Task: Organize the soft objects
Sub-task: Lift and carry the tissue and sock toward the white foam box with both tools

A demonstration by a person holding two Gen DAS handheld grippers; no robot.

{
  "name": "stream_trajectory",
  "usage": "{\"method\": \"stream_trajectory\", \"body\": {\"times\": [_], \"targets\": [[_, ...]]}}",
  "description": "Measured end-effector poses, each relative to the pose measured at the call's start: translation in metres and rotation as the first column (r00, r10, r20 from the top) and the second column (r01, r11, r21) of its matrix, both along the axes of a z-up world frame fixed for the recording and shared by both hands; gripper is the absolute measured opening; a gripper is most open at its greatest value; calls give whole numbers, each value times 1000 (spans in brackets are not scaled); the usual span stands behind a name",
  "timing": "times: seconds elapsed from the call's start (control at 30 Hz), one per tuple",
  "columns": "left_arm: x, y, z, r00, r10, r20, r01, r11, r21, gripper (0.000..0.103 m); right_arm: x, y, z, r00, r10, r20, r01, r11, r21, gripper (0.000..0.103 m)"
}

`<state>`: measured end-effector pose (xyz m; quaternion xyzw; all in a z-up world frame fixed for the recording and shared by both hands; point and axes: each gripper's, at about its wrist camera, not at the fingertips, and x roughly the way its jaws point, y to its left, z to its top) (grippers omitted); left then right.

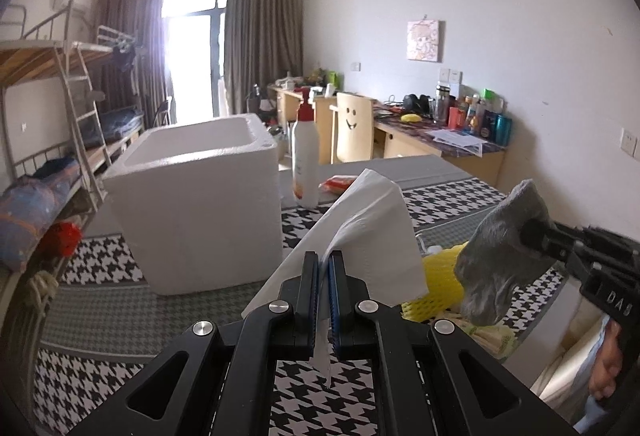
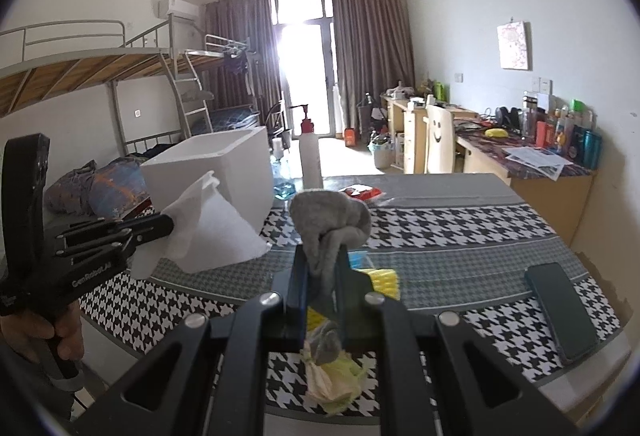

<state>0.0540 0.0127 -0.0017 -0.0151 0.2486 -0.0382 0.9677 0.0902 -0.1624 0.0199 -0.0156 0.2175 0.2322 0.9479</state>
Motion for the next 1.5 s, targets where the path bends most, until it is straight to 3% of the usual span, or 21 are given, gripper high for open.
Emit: {"method": "stream_trajectory", "body": {"times": [0.43, 0.83, 1.5], "targets": [[-1, 4, 6, 999, 20, 28, -18, 999, -40, 6, 4, 7, -3, 1000, 16, -22, -16, 1000, -7, 15], [11, 0, 15, 996, 76, 52, -78, 996, 46, 6, 10, 13, 2, 999, 32, -16, -32, 999, -13, 15], [32, 5, 44, 992, 87, 87, -91, 995, 47, 6, 30, 28, 37, 997, 60, 37, -60, 998, -3, 15]]}}
